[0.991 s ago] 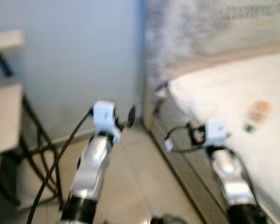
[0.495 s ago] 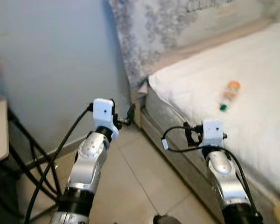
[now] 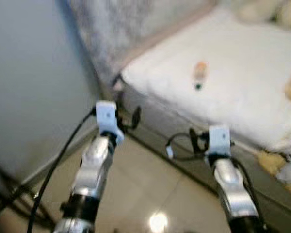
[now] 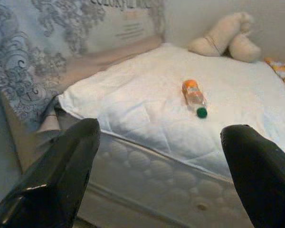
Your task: Clean up the room
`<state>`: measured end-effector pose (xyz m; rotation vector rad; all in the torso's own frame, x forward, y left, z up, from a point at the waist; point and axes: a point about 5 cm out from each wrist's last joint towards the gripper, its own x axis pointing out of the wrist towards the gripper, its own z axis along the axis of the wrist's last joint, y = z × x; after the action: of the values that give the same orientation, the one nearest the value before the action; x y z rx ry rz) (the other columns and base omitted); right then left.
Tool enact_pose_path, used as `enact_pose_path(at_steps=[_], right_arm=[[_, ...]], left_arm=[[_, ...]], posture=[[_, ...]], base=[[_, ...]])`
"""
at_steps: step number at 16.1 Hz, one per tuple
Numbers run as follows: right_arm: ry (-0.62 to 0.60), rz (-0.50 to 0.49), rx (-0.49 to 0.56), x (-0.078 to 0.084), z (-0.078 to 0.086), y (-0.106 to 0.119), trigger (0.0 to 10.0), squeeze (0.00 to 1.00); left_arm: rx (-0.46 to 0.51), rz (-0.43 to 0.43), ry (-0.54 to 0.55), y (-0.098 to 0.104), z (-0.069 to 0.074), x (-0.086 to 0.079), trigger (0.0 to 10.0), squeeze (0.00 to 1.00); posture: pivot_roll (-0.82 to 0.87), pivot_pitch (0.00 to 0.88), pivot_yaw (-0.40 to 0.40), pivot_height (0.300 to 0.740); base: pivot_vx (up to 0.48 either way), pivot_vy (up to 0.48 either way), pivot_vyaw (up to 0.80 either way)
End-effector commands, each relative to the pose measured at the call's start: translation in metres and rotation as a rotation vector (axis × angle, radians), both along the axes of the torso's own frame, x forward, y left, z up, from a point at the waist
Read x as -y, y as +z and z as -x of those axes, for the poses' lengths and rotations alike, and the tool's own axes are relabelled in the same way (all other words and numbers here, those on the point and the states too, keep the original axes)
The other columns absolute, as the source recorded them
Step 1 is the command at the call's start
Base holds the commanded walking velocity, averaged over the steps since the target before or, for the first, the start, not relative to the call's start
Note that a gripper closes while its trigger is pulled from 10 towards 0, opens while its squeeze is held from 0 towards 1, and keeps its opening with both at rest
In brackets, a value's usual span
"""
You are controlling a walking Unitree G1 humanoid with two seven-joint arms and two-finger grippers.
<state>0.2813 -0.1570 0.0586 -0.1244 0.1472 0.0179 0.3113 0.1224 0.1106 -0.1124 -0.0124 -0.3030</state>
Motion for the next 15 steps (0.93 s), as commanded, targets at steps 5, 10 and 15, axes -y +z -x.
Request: enact_pose_path(at_steps=[5, 10, 15], right_arm=[[-0.147, -0.036, 0.131, 0.017, -0.004, 0.020, 10.0, 0.00], [-0.207, -0.027, 0.171, 0.037, -0.009, 0.030, 10.0, 0.00], [-0.114, 0.001, 0.143, 0.013, -0.013, 0.024, 10.0, 0.00]], left_arm=[[0.031, -0.078, 0.059, -0.004, -0.001, -0.005, 10.0, 0.00], [0.109, -0.030, 0.128, 0.013, -0.004, -0.017, 10.0, 0.00], [0.118, -0.017, 0.136, 0.015, -0.009, -0.011, 10.0, 0.00]], posture=[[-0.12, 0.000, 0.043, 0.732], [-0.12, 0.000, 0.042, 0.732], [-0.12, 0.000, 0.052, 0.732]], base=[[0.000, 0.093, -0.80], [0.000, 0.000, 0.00], [0.404, 0.000, 0.00]])
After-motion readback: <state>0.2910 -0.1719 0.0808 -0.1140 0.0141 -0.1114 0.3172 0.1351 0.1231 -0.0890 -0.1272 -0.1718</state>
